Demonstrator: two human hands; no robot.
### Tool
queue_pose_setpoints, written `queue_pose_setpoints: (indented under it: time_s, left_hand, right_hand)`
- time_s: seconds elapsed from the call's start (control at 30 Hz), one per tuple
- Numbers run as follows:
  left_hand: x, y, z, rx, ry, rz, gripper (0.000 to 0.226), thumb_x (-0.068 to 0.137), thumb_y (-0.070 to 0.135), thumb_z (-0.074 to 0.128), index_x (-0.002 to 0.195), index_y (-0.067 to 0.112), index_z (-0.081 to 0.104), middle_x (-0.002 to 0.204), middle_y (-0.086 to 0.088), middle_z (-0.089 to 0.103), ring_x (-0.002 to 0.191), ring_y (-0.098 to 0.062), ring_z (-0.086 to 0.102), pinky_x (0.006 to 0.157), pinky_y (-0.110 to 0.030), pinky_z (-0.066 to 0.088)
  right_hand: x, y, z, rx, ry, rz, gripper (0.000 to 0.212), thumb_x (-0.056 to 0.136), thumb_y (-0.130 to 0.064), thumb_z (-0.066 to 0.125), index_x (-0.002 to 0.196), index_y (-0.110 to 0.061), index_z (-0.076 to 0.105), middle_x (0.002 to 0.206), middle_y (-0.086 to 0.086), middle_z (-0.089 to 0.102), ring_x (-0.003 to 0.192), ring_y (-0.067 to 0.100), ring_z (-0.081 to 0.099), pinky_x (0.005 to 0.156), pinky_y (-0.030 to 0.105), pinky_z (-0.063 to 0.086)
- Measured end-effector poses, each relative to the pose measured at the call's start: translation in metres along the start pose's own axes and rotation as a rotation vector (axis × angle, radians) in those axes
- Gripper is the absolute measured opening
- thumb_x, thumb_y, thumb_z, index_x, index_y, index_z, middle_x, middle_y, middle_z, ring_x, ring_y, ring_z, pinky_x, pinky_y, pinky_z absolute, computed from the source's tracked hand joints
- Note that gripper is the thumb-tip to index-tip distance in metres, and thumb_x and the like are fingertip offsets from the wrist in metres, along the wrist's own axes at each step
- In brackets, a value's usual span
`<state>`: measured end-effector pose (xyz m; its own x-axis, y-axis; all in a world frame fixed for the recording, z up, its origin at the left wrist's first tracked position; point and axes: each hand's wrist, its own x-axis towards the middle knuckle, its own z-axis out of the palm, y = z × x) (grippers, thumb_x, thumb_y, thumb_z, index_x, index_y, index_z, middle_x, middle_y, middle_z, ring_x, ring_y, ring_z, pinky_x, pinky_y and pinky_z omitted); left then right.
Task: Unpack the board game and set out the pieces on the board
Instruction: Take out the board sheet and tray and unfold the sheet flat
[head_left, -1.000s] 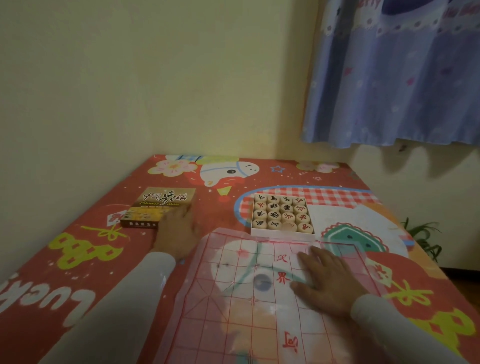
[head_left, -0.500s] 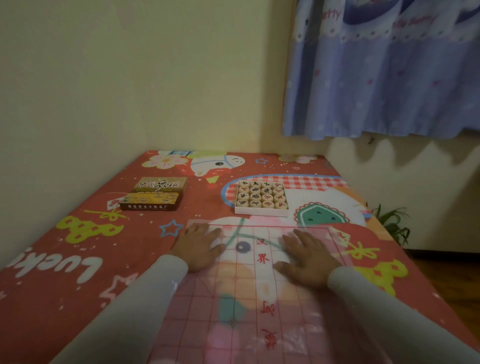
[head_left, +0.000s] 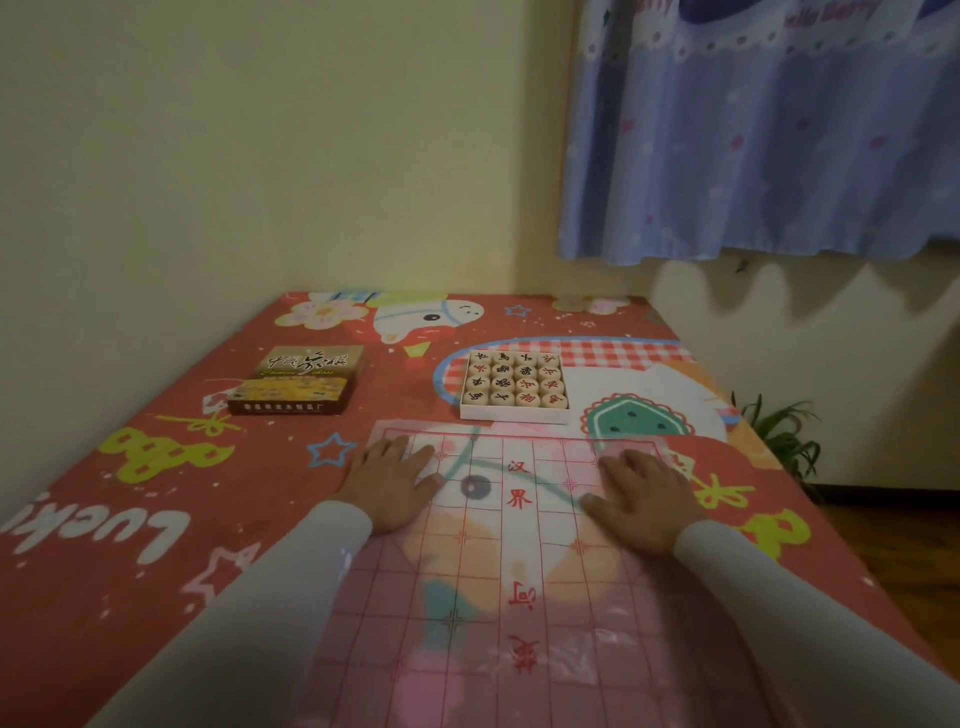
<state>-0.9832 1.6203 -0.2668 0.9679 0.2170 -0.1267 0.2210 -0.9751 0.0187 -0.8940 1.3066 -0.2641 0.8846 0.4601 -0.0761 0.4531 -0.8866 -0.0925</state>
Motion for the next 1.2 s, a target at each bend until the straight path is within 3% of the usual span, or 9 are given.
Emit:
queue_pose_setpoints:
  time_s: [0.23, 0.37, 0.53, 0.7, 0.8, 0.9, 1.07, 1.13, 1.2]
  left_hand:
    - [0.008, -0.001, -0.006, -0.047, 0.089, 0.009, 0.058, 0.090, 0.058, 0.030, 0.141, 0.032, 0.040, 0.150, -0.006, 0.035, 0.139, -0.029, 0.027, 0.112, -0.044, 0.021]
    - [0.016, 0.000, -0.005, -0.043, 0.125, 0.001, 0.049, 0.093, 0.053, 0.036, 0.134, 0.029, 0.046, 0.141, -0.005, 0.045, 0.131, -0.029, 0.036, 0.107, -0.042, 0.028]
    - [0.024, -0.001, -0.013, -0.073, 0.231, -0.013, 0.054, 0.090, 0.057, 0.031, 0.123, 0.023, 0.058, 0.125, -0.006, 0.055, 0.118, -0.028, 0.047, 0.099, -0.038, 0.037]
    - [0.046, 0.014, -0.034, -0.240, 0.331, 0.039, 0.028, 0.096, 0.035, 0.043, 0.099, 0.017, 0.063, 0.099, -0.005, 0.060, 0.097, -0.025, 0.055, 0.084, -0.035, 0.044]
    - [0.068, 0.025, -0.041, -0.286, 0.300, 0.076, 0.022, 0.094, 0.028, 0.045, 0.102, 0.017, 0.062, 0.097, -0.004, 0.061, 0.094, -0.023, 0.056, 0.081, -0.038, 0.048]
    - [0.092, 0.037, -0.050, -0.277, 0.294, 0.096, 0.025, 0.094, 0.024, 0.048, 0.108, 0.013, 0.065, 0.102, -0.007, 0.065, 0.093, -0.024, 0.060, 0.081, -0.039, 0.052]
    - [0.127, 0.051, -0.066, -0.225, 0.188, 0.133, 0.016, 0.092, 0.024, 0.052, 0.087, 0.014, 0.064, 0.094, -0.004, 0.065, 0.082, -0.020, 0.058, 0.069, -0.030, 0.048]
    - [0.139, 0.056, -0.072, -0.199, 0.099, 0.122, 0.014, 0.091, 0.022, 0.054, 0.088, 0.013, 0.064, 0.097, -0.005, 0.064, 0.085, -0.021, 0.057, 0.068, -0.028, 0.044]
    - [0.146, 0.059, -0.081, -0.153, 0.020, 0.114, 0.017, 0.089, 0.019, 0.055, 0.097, 0.009, 0.066, 0.102, -0.007, 0.065, 0.092, -0.023, 0.059, 0.071, -0.028, 0.044]
  right_hand:
    - [0.007, -0.001, -0.007, 0.001, 0.018, -0.002, 0.086, 0.071, -0.081, 0.016, 0.140, -0.033, 0.036, 0.150, 0.004, 0.033, 0.139, 0.026, 0.027, 0.115, 0.048, 0.017]
    - [0.013, -0.002, -0.007, 0.019, 0.023, -0.006, 0.073, 0.080, -0.077, 0.029, 0.138, -0.033, 0.039, 0.147, 0.002, 0.036, 0.136, 0.026, 0.031, 0.113, 0.046, 0.023]
    - [0.017, -0.003, -0.015, 0.154, 0.132, 0.012, 0.059, 0.088, -0.065, 0.041, 0.134, -0.030, 0.046, 0.143, 0.001, 0.042, 0.130, 0.023, 0.039, 0.109, 0.042, 0.032]
    - [0.045, -0.015, -0.030, 0.302, 0.191, 0.085, 0.053, 0.093, -0.055, 0.043, 0.133, -0.021, 0.050, 0.140, 0.004, 0.047, 0.125, 0.023, 0.046, 0.105, 0.038, 0.039]
    - [0.070, -0.026, -0.035, 0.347, 0.215, 0.068, 0.041, 0.096, -0.042, 0.047, 0.130, -0.020, 0.054, 0.136, 0.004, 0.051, 0.121, 0.023, 0.050, 0.100, 0.035, 0.041]
    - [0.097, -0.035, -0.040, 0.360, 0.246, 0.025, 0.030, 0.096, -0.036, 0.050, 0.115, -0.018, 0.065, 0.118, 0.005, 0.061, 0.102, 0.022, 0.058, 0.087, 0.034, 0.047]
    - [0.140, -0.044, -0.055, 0.301, 0.133, 0.047, 0.021, 0.090, -0.033, 0.057, 0.077, -0.018, 0.066, 0.080, 0.001, 0.060, 0.078, 0.021, 0.057, 0.061, 0.029, 0.042]
    - [0.152, -0.045, -0.060, 0.280, 0.044, 0.081, 0.017, 0.086, -0.032, 0.060, 0.073, -0.022, 0.062, 0.075, -0.003, 0.057, 0.079, 0.019, 0.056, 0.061, 0.027, 0.041]
    - [0.159, -0.044, -0.064, 0.248, -0.001, 0.086, 0.016, 0.083, -0.033, 0.064, 0.087, -0.018, 0.068, 0.086, -0.002, 0.062, 0.085, 0.018, 0.057, 0.071, 0.027, 0.047]
